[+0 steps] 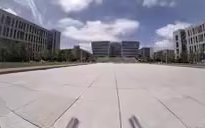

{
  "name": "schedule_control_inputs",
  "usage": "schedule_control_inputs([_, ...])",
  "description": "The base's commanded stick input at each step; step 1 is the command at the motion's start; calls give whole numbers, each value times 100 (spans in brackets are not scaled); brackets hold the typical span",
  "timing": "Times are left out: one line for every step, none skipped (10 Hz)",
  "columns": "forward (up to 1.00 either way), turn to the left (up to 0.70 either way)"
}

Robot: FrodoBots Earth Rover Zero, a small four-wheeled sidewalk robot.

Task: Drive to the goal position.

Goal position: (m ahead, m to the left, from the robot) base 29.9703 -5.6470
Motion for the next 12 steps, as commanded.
schedule_control_inputs([70, 0])
schedule_control_inputs([70, 0])
schedule_control_inputs([70, 0])
schedule_control_inputs([70, 0])
schedule_control_inputs([70, 0])
schedule_control_inputs([70, 0])
schedule_control_inputs([70, 0])
schedule_control_inputs([70, 0])
schedule_control_inputs([70, 0])
schedule_control_inputs([70, 0])
schedule_control_inputs([70, 0])
schedule_control_inputs([70, 0])
